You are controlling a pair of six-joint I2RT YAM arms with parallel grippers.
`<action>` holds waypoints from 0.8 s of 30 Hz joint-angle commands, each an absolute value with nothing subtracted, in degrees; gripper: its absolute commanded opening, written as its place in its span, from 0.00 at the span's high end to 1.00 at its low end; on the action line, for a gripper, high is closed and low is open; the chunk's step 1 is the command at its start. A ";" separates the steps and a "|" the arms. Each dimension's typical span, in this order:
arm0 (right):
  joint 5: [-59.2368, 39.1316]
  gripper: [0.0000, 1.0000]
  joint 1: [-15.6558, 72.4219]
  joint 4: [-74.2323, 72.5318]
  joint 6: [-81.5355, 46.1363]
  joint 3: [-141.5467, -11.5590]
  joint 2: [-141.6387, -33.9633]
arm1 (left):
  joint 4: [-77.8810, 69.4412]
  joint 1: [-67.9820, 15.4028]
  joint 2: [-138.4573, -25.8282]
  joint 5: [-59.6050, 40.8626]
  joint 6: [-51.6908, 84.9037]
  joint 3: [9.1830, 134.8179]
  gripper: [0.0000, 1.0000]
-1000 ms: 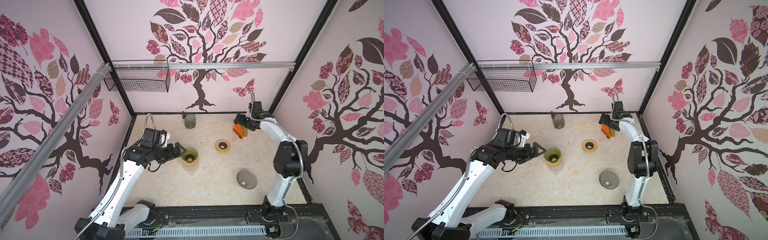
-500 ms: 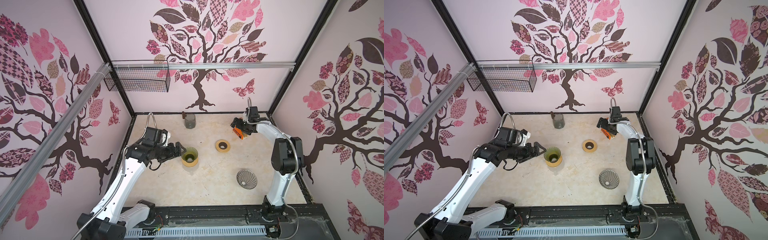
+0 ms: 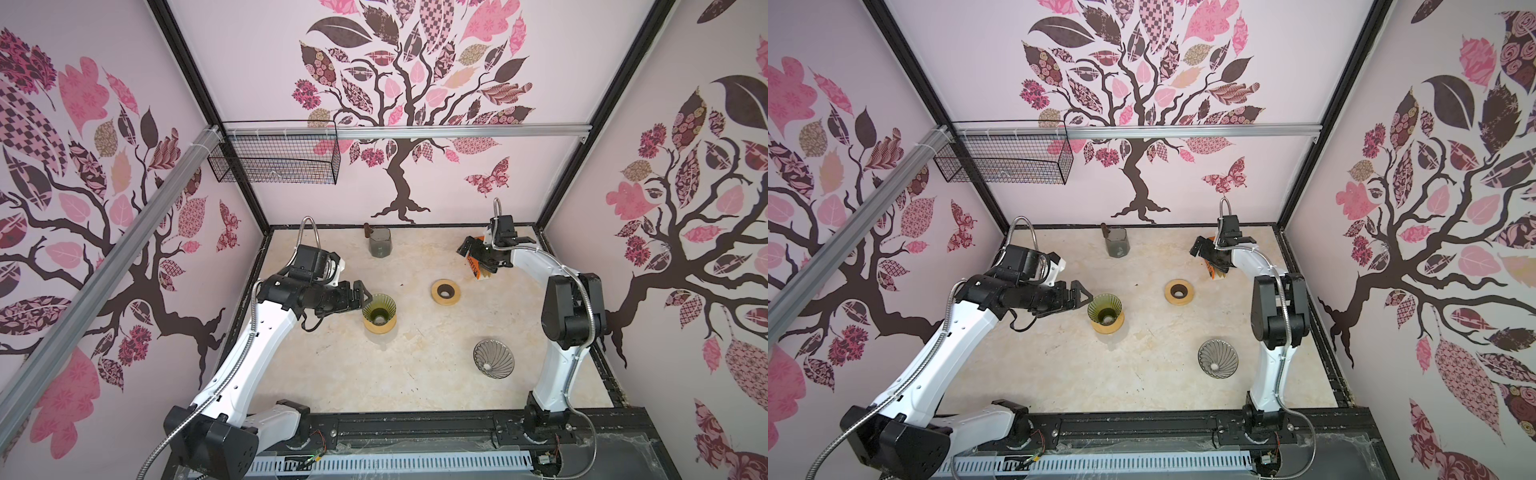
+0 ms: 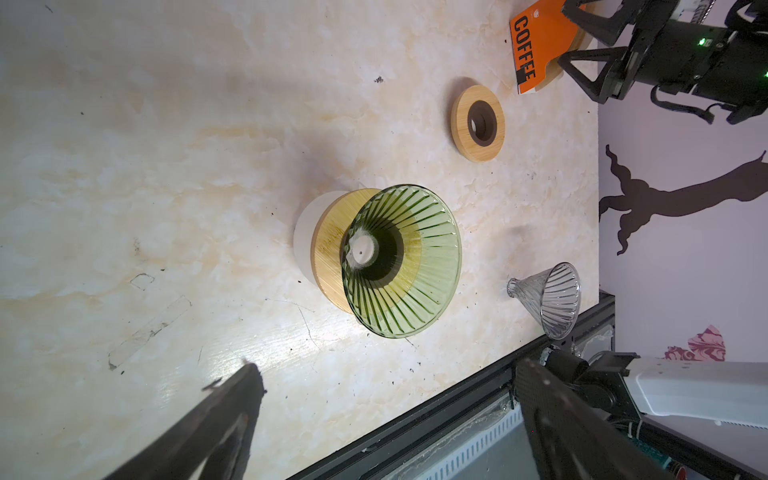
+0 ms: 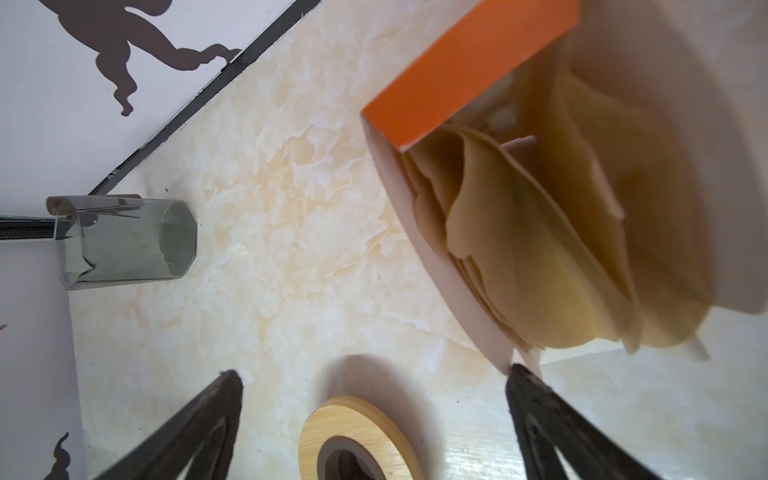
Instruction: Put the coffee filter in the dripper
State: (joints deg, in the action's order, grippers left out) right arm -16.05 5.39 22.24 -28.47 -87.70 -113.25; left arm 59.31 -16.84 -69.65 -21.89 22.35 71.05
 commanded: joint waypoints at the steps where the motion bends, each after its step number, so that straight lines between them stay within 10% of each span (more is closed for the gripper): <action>1: -16.81 0.00 6.32 24.59 -29.53 -90.77 -116.28 | 59.35 -16.61 -70.26 -21.69 20.75 73.59 0.02; 15: -8.74 0.06 6.33 31.64 -28.11 -97.46 -111.53 | 60.12 -16.62 -69.33 -20.90 20.59 72.90 0.02; 24: 4.23 0.42 6.09 41.72 -20.22 -108.73 -116.14 | 61.07 -16.53 -64.75 -17.18 21.06 73.54 0.02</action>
State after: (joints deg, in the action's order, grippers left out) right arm -1.15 6.24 36.77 -23.88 -104.86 -114.61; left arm 59.96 -16.84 -66.32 -19.53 21.56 71.05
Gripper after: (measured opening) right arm 0.604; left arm 0.981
